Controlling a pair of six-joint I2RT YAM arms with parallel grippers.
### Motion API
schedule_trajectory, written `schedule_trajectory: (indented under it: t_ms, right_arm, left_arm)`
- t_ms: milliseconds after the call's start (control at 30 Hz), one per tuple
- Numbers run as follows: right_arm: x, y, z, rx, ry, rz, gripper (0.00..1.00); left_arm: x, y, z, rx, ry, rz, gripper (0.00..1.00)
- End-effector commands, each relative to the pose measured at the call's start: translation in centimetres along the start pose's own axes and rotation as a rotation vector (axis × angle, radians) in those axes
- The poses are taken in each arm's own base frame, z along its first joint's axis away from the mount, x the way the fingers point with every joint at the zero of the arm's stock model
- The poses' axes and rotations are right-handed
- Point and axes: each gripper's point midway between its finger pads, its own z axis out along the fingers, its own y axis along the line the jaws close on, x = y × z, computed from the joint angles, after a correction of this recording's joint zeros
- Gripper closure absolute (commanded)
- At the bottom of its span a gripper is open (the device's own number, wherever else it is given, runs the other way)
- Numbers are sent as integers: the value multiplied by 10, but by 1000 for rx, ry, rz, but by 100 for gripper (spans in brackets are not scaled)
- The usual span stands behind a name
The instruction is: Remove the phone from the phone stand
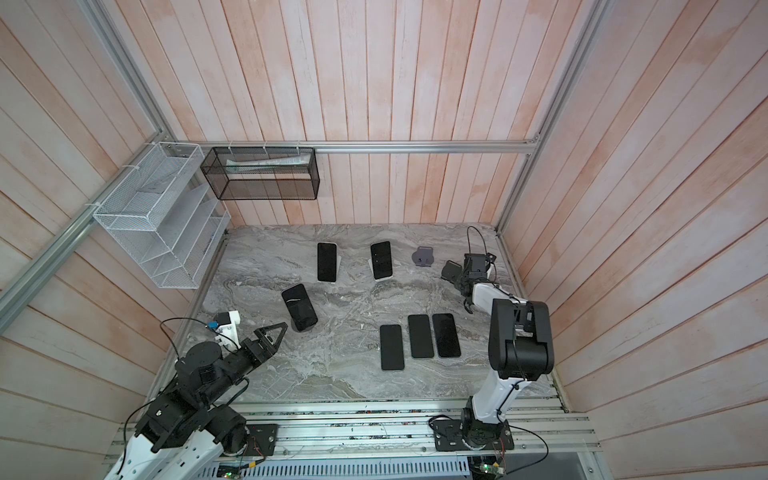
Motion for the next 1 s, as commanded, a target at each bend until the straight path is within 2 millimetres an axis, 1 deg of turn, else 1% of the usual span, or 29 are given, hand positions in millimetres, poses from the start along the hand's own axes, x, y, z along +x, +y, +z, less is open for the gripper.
schedule_trajectory:
  t_ms: [0, 33, 67, 100, 133, 200, 267, 300, 367, 433, 467, 533, 567, 667, 700, 767, 867, 967]
  right_arm:
    - [14, -8, 3, 15, 91, 3, 19]
    - [13, -8, 0, 11, 91, -3, 17]
    - [8, -9, -6, 12, 79, 2, 15]
    - [4, -9, -14, 9, 69, 5, 15]
    - [-4, -6, -26, -12, 50, 10, 14]
    - [-21, 4, -56, -68, -15, 5, 12]
    - [-39, 21, -98, -141, -89, 5, 12]
    - [-43, 34, -120, -189, -116, 9, 12]
    - [-43, 76, -173, -355, -190, -15, 12]
    - [-37, 113, -213, -495, -263, -52, 12]
    - [-33, 130, -227, -555, -280, -74, 12]
    - [-27, 157, -241, -633, -283, -113, 12]
    - [-26, 169, -244, -656, -277, -128, 12]
    - [-22, 201, -247, -695, -257, -196, 13]
    - [-20, 207, -247, -702, -248, -211, 13]
    - [-8, 224, -251, -739, -223, -252, 13]
    - [14, 240, -263, -784, -199, -300, 14]
    - [50, 257, -282, -860, -166, -363, 15]
  left_arm:
    - [5, 7, 5, -15, 14, 41, 0]
    - [6, 7, 6, -18, 18, 44, 0]
    - [6, 7, 7, -20, 22, 46, 0]
    - [7, 8, 7, -20, 28, 48, 0]
    - [8, 8, 7, -19, 31, 54, 0]
    - [8, 8, 8, -19, 28, 64, 0]
    - [6, 10, 10, -23, 14, 67, 0]
    - [7, 12, 12, -22, 8, 63, 0]
    - [12, 20, 21, -23, 10, 23, 0]
    - [20, 25, 28, -16, 32, -21, 0]
    - [24, 28, 31, -18, 45, -22, 0]
    - [23, 35, 32, -63, 37, -28, 0]
    - [19, 39, 31, -96, 23, -34, 0]
    - [5, 39, 25, -152, -20, -61, 0]
    - [2, 37, 24, -160, -29, -70, 0]
    - [-3, 37, 23, -176, -45, -91, 0]
    - [-4, 41, 23, -198, -54, -127, 0]
    - [-5, 48, 23, -225, -71, -112, 0]
